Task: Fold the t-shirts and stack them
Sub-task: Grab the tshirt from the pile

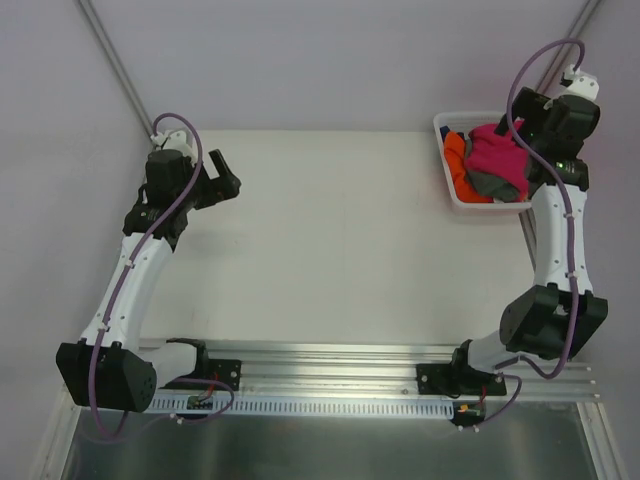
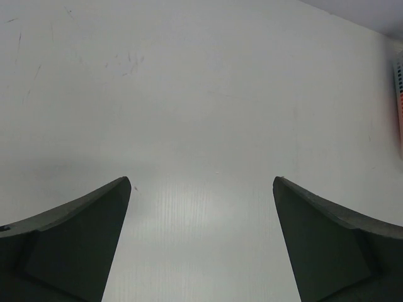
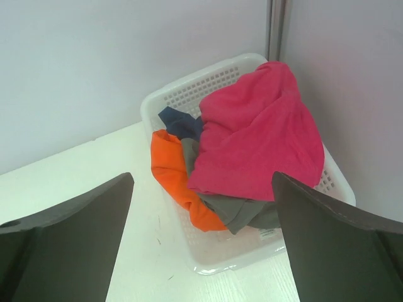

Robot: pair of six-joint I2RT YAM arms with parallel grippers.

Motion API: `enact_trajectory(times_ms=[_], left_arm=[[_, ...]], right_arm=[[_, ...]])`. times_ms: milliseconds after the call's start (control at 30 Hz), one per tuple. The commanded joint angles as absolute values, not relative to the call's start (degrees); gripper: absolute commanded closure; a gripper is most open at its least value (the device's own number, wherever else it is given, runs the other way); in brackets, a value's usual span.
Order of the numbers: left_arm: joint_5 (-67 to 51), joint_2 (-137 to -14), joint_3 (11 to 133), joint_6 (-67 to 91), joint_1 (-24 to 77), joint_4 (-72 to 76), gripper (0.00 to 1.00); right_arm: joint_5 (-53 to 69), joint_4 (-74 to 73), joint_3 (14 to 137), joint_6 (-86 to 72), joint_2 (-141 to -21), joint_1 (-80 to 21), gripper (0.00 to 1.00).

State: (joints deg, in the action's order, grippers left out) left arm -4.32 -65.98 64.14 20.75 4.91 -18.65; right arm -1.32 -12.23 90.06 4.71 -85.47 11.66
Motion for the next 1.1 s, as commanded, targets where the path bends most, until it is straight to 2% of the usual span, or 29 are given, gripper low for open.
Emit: enact_trajectory(times_ms=[0, 300, 400, 433, 533, 667, 900, 1033, 1067], left_arm=[[-3.16, -64.86, 65.92, 20.21, 5.27, -17.58, 0.01], [-4.13, -64.60, 64.95, 19.95, 5.27, -17.58, 0.01], [-3.96, -63.90, 63.99, 19.69, 5.27, -17.58, 0.01], [-3.78, -63.64, 63.72, 19.77, 5.27, -17.40, 0.01], [-3.95, -63.54, 62.58, 20.13, 5.27, -16.61, 0.01], [-4.92, -64.33, 62.49, 20.04, 5.36, -16.26, 0.01], [-4.75, -66.18, 62.93, 20.39, 5.27, -16.26, 0.01], [-4.48, -67.15, 63.19, 20.39, 5.27, -16.26, 0.01], [-4.40, -67.67, 63.37, 20.39, 5.27, -16.26, 0.01]], right_arm=[[-2.63, -13.18, 88.85, 4.22, -87.45, 12.04, 0.03], [-9.75, -17.67, 98.33, 4.39, -95.18, 12.04, 0.03], [-14.49, -19.68, 103.34, 3.79, -102.54, 12.83, 0.04], [-14.68, -20.82, 108.32, 3.08, -104.74, 13.27, 0.03], [-11.17, -24.08, 117.90, 0.89, -113.80, 15.29, 0.03], [-9.06, -24.26, 124.44, 2.46, -122.07, 15.56, 0.03], [-6.07, -23.91, 123.31, 1.14, -128.93, 15.56, 0.01], [-4.92, -22.41, 121.82, 1.23, -129.99, 15.21, 0.19], [-4.83, -22.50, 121.82, 1.32, -130.16, 15.21, 0.27]])
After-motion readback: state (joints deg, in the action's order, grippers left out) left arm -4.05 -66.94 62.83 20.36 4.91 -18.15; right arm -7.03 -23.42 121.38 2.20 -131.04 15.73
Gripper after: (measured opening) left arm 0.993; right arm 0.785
